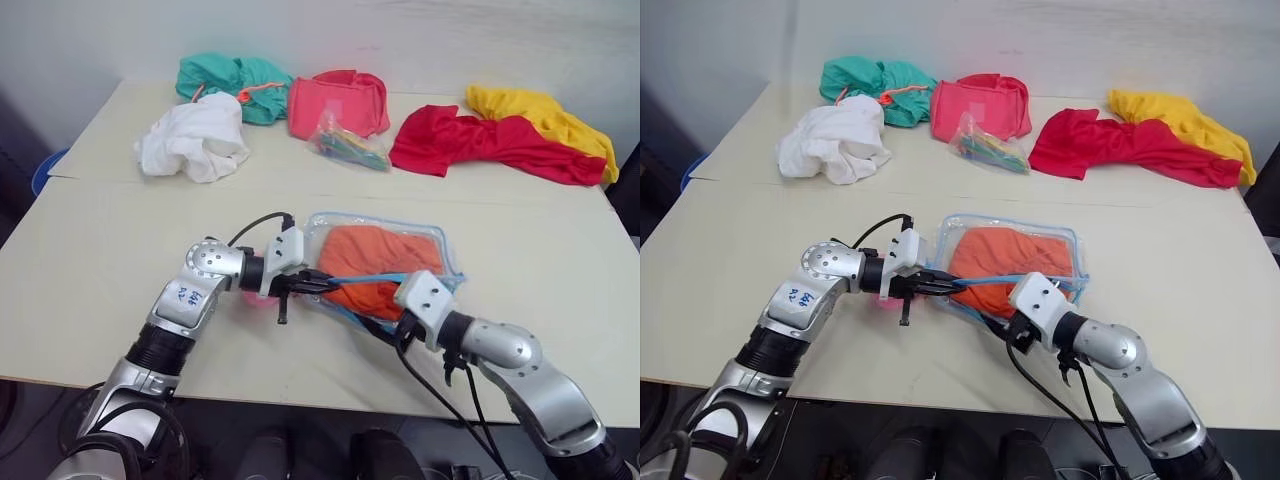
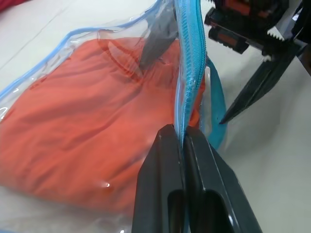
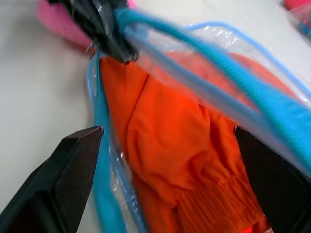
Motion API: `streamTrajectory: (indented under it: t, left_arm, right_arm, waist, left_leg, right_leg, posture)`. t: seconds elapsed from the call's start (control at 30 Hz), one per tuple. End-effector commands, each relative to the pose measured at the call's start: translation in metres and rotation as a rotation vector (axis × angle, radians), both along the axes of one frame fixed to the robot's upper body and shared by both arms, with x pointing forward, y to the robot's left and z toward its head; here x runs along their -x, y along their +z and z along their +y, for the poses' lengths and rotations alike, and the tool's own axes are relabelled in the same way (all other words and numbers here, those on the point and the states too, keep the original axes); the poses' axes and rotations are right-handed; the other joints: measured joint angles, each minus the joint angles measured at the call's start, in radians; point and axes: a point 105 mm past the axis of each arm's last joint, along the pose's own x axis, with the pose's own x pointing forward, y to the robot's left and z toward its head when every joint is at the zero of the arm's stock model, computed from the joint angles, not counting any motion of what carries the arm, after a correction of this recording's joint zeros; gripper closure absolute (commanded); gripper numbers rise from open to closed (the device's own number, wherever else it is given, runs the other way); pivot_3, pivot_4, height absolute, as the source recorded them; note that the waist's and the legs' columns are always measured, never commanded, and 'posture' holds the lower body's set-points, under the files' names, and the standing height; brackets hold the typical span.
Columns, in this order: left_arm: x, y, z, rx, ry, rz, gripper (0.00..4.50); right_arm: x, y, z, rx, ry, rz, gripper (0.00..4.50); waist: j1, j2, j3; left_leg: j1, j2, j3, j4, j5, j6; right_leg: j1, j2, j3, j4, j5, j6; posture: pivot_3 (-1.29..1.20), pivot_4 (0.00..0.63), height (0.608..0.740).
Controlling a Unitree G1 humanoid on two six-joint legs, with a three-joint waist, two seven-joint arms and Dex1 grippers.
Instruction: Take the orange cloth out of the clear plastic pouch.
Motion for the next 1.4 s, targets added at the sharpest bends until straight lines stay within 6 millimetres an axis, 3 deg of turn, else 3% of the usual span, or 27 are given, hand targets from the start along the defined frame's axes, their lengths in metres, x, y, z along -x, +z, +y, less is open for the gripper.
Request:
streamTrajectory:
  t: [0.03, 0.2, 0.33, 0.57, 0.67, 0.97, 1.2, 1.33, 1.4]
  left_arm:
    - [0.003, 0.008, -0.005, 0.02, -0.022, -0.03, 4.48]
    - [0.003, 0.008, -0.006, 0.031, -0.011, -0.018, 4.48]
    - [0.004, 0.008, -0.006, 0.029, -0.016, -0.009, 4.48]
    - [0.005, 0.007, -0.007, 0.019, -0.022, -0.004, 4.48]
    - [0.005, 0.007, -0.007, 0.018, -0.017, -0.005, 4.5]
    - [0.004, 0.006, -0.007, 0.021, -0.005, -0.005, 4.5]
    - [0.005, 0.003, -0.005, 0.018, 0.001, 0.004, 4.5]
    - [0.006, 0.003, -0.005, 0.02, 0.003, 0.007, 4.5]
    - [0.007, 0.003, -0.005, 0.02, 0.003, 0.01, 4.5]
  right_arm:
    - [-0.004, -0.002, 0.004, 0.052, 0.005, -0.029, 0.0]
    - [-0.012, -0.009, 0.01, 0.105, 0.002, -0.041, 0.0]
    - [-0.032, -0.009, -0.006, 0.133, -0.112, -0.074, 0.0]
    - [-0.043, -0.008, 0.001, 0.016, -0.159, -0.017, 0.0]
    - [-0.044, -0.006, 0.005, -0.092, -0.182, 0.036, 0.63]
    - [-0.028, 0.002, 0.012, -0.243, -0.081, 0.146, 3.54]
    - [-0.019, 0.015, 0.011, -0.272, 0.034, 0.141, 3.54]
    - [-0.026, 0.013, 0.001, -0.099, 0.016, 0.028, 3.54]
    - [-0.028, 0.015, 0.005, -0.078, 0.02, -0.022, 3.54]
  waist:
    - [0.0, 0.0, 0.0]
    - [-0.001, 0.0, 0.0]
    - [-0.001, 0.0, 0.0]
    - [-0.002, 0.0, 0.0]
    - [-0.003, 0.0, 0.0]
    - [-0.002, 0.0, 0.0]
    - [-0.002, 0.0, 0.0]
    - [-0.002, 0.0, 0.0]
    - [-0.002, 0.0, 0.0]
  left_leg:
    - [0.0, 0.0, 0.0, 0.0, 0.0, 0.0]
    - [0.0, 0.0, 0.0, 0.0, 0.0, 0.0]
    - [0.0, 0.0, 0.0, 0.0, 0.0, 0.0]
    - [0.0, 0.0, 0.001, 0.0, 0.001, 0.0]
    - [0.0, 0.0, 0.001, 0.0, 0.001, -0.001]
    - [0.0, 0.0, 0.002, 0.0, 0.001, -0.001]
    - [0.0, 0.0, 0.002, -0.001, 0.001, -0.001]
    - [-0.001, 0.0, 0.002, -0.001, 0.001, -0.001]
    - [0.0, 0.0, 0.003, -0.001, 0.001, 0.0]
  right_leg:
    - [0.0, 0.0, 0.0, 0.0, 0.0, 0.0]
    - [0.0, 0.0, 0.0, 0.0, 0.0, 0.0]
    - [0.0, 0.0, 0.0, 0.0, 0.0, 0.0]
    - [-0.001, 0.0, 0.002, 0.002, 0.0, 0.0]
    - [-0.001, 0.0, 0.002, 0.002, 0.0, 0.0]
    - [-0.002, 0.0, 0.004, 0.002, 0.0, 0.0]
    - [-0.003, 0.0, 0.005, 0.002, 0.0, 0.0]
    - [-0.003, 0.0, 0.006, 0.002, 0.0, 0.0]
    - [-0.003, 0.0, 0.006, 0.002, 0.0, 0.0]
  posture:
    - [0.0, 0.15, 0.74]
    - [0.0, 0.15, 0.74]
    - [0.0, 0.15, 0.74]
    - [0.0, 0.15, 0.74]
    - [0.0, 0.15, 0.74]
    - [0.0, 0.15, 0.74]
    - [0.0, 0.15, 0.74]
    - [0.0, 0.15, 0.74]
    - [0.0, 0.15, 0.74]
